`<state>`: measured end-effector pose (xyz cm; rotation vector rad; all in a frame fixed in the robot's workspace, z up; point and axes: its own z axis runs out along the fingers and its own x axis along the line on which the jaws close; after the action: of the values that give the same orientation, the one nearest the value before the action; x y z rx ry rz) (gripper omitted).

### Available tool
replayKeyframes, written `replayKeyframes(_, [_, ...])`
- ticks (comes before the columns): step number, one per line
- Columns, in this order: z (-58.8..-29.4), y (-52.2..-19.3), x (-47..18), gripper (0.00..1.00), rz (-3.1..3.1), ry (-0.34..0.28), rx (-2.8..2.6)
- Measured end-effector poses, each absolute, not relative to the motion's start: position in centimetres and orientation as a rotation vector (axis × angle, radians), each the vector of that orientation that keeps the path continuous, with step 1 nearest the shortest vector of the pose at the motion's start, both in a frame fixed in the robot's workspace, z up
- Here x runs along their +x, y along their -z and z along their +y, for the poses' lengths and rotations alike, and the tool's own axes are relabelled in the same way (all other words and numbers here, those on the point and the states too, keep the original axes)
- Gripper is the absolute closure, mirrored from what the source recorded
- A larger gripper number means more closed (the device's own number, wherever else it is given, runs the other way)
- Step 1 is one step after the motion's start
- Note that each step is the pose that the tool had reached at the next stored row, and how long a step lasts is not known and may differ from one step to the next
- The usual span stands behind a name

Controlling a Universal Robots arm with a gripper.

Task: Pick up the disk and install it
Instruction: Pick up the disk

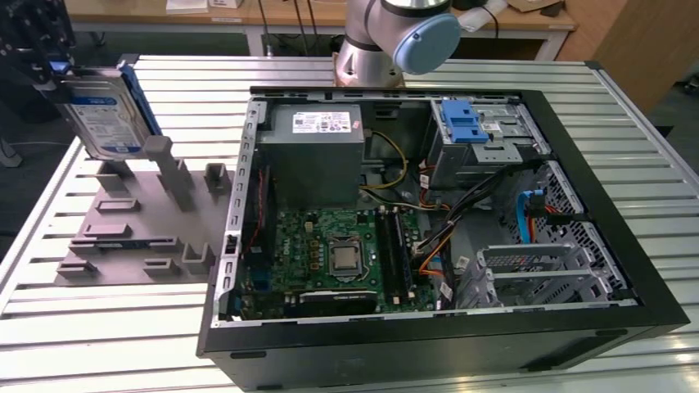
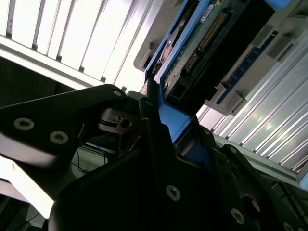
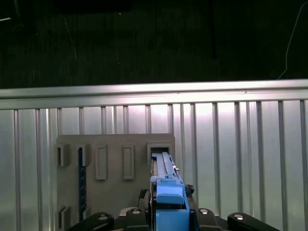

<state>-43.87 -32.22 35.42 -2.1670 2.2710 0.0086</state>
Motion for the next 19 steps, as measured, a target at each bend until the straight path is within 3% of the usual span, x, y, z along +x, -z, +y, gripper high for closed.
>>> replayKeyframes(19, [-32.22,-35.96,-43.88,0.64,2.271,-0.009,-2.167])
